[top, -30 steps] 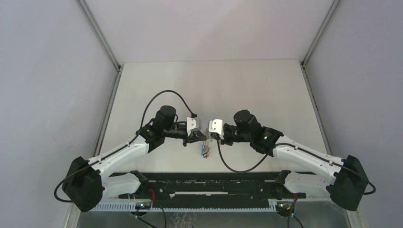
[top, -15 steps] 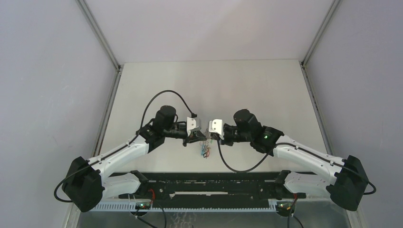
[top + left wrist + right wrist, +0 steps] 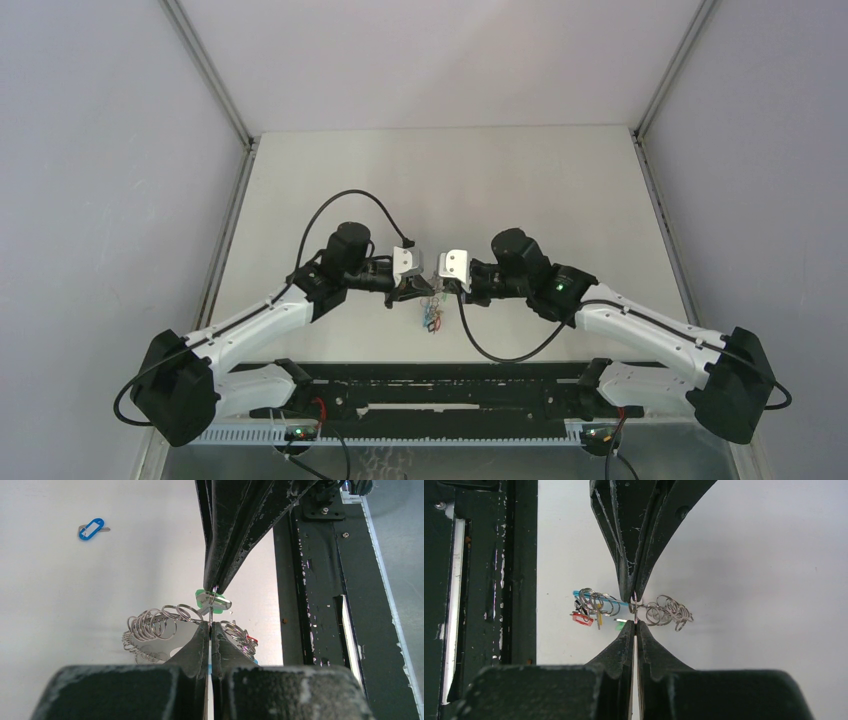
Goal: Put the keys on the keyring
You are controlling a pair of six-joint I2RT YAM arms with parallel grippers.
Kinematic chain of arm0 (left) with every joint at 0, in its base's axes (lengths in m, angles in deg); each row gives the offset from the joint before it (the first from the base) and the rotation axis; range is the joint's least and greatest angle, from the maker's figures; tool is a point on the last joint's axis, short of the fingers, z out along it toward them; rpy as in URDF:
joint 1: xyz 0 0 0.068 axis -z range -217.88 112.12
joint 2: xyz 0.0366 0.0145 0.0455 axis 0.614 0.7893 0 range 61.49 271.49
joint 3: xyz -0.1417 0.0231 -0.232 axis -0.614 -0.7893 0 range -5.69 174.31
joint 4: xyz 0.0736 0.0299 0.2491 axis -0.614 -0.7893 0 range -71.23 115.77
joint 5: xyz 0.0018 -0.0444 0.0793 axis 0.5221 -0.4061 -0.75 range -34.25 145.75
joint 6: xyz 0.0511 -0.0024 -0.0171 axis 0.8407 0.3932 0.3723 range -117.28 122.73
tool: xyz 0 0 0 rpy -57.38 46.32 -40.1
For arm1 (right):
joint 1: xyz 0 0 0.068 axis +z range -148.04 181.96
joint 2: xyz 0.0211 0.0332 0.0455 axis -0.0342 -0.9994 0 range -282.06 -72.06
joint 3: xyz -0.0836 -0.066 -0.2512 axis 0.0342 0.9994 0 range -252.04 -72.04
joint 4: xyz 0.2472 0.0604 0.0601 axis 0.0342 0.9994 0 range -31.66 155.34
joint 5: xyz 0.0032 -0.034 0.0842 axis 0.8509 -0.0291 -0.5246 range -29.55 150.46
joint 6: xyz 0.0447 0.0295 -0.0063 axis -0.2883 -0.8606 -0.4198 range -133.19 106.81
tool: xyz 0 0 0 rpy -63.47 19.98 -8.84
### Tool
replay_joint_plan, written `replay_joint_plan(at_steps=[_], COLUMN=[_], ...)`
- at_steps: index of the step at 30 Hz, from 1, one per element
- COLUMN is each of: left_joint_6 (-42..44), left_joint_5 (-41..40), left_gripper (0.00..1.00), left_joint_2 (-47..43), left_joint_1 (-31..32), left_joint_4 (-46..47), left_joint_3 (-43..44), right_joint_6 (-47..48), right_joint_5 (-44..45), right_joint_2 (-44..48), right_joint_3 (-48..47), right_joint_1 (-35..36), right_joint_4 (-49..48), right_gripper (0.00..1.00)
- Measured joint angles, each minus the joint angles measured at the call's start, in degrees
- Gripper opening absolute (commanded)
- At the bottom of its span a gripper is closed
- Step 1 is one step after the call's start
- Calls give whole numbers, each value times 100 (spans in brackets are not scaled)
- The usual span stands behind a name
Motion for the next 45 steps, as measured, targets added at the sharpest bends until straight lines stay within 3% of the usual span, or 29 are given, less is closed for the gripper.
replay_joint_plan(at_steps=[45], left_joint_6=[-28], left_joint_5=[2], left_gripper=[0], left_joint_2=[-2], left_joint_1=[-13], left_joint_4=[31], left_joint_3=[-35], right_joint_6=[-555], right_joint_5=[-164], right_joint_2=[-463], right_joint_3=[-372], right_joint_1=[-120], right_joint_4=[323], right_gripper=[0])
